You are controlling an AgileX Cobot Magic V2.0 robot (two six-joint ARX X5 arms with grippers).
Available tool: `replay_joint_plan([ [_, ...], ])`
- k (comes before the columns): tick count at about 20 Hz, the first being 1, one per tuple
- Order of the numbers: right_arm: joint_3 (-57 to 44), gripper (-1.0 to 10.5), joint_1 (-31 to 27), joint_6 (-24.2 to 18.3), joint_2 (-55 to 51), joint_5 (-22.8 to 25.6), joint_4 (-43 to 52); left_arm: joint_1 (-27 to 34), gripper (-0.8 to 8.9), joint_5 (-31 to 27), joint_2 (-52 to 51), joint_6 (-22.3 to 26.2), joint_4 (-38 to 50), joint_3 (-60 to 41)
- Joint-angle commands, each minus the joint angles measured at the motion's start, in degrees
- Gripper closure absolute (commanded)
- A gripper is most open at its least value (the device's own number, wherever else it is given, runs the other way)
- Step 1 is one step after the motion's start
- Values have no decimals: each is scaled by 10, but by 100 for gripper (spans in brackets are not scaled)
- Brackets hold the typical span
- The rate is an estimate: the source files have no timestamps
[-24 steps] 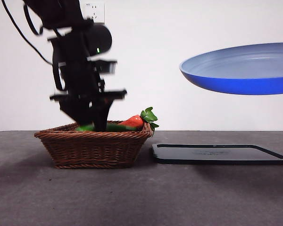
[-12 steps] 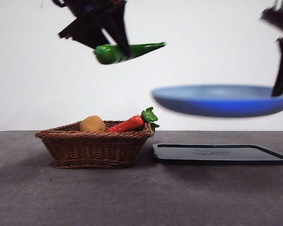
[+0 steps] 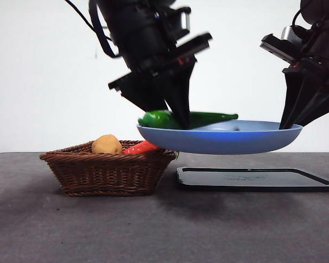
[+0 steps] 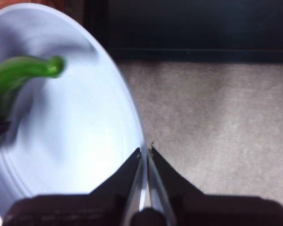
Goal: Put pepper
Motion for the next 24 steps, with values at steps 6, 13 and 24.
replay_joint_plan([
  [6, 10, 944, 3, 5, 6, -3, 3, -14, 671, -8, 10, 9, 23, 9],
  [13, 10, 944, 3, 4, 6, -3, 3, -15, 578, -8, 10, 9, 18, 9],
  [24, 11, 944, -17, 4, 6, -2, 11, -14, 577, -9, -120, 11, -20, 10],
])
